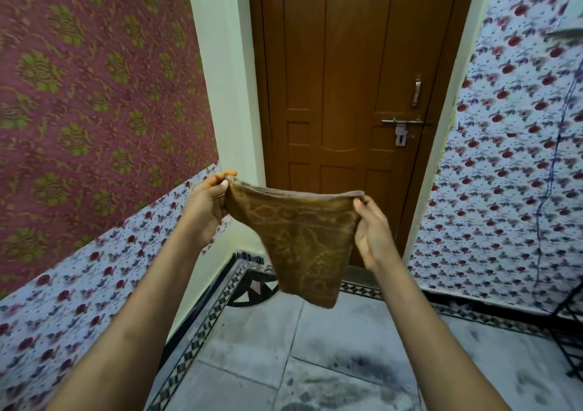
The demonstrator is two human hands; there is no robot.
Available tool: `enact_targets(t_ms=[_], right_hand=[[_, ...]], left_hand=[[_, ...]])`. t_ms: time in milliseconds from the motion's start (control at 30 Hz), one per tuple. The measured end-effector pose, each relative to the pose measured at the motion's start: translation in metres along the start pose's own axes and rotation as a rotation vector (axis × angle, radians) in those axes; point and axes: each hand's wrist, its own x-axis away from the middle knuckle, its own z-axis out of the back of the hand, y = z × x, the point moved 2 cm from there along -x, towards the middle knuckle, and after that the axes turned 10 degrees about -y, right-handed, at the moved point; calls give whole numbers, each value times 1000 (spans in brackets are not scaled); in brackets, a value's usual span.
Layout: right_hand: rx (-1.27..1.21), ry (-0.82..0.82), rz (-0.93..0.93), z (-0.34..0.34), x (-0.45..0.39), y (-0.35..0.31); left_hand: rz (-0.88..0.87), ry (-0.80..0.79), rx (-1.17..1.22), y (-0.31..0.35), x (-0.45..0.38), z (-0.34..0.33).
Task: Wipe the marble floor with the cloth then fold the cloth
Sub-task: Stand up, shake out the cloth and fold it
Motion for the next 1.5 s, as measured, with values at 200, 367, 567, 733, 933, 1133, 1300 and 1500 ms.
enact_targets(t_ms=[200,367,567,733,933,1133,1300,1500], right_hand=[[-234,-522,-31,-28,12,-50],[-111,-532,11,-40,5,-45],[-58,-489,62,-40,8,-46],[-30,-435,82,-50,8,-45],[67,-349,126,-47,-2,-40],[157,-318,110,-44,-7,-33],[150,-254,76,-38,-10,-32],[124,-76,-24,-18,-13,-37]], left_hand=[[-98,-839,580,27,14,-42],[-73,-752,82,26,9,-74],[-106,-668,-53,21,6,-87],[-139,-621,-126,16,4,-93],[-220,-513,-195,15,1,-97],[-152,-449,-197,13,0,-100],[-137,-404,-202,9,-3,-91],[-15,-200,-352,7,-19,-66]])
